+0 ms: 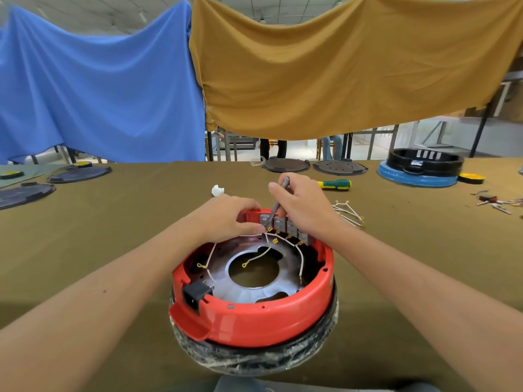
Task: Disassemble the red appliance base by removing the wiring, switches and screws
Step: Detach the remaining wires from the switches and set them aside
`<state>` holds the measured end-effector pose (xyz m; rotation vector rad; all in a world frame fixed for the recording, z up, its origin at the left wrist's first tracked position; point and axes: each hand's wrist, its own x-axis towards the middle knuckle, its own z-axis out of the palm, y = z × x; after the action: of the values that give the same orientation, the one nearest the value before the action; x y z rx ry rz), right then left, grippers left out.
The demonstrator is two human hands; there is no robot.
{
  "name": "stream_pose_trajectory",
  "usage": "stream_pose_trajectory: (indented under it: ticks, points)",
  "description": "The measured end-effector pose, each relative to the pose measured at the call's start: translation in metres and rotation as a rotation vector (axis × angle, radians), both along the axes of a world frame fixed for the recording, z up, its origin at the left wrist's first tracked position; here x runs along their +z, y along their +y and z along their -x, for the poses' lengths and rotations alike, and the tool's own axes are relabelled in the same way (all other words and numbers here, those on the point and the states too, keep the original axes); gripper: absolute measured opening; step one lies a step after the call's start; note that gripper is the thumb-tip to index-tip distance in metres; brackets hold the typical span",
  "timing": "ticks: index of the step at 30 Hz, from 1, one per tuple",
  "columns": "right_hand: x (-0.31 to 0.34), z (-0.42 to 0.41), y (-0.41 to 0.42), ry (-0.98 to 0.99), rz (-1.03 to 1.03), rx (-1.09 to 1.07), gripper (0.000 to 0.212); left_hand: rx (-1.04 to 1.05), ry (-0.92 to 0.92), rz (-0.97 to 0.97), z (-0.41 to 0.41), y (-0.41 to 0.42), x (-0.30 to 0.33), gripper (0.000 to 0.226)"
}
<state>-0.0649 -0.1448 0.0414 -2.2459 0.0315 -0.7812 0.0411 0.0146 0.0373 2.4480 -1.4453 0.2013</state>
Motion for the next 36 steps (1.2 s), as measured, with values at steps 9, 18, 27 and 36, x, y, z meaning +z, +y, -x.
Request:
stream_pose_trajectory:
  ticks: [9, 18, 27, 36]
  points:
    - [0.002, 0.002, 0.001, -0.010, -0.047, -0.008, 0.034, -0.031, -0.034, 0.010, 0.004, 0.002, 0.001, 0.039]
    - [0.004, 0.004, 0.002, -0.044, -0.102, -0.067, 0.035, -0.226, -0.214, -0.027, 0.029, 0.011, 0.013, 0.016]
    - [0.007, 0.009, 0.005, -0.016, -0.105, -0.066, 0.037, -0.026, -0.335, -0.192, 0.048, -0.007, -0.001, 0.027]
    - [0.006, 0.008, 0.005, -0.019, -0.098, -0.072, 0.037, -0.027, -0.200, -0.126, 0.050, -0.004, -0.001, 0.011]
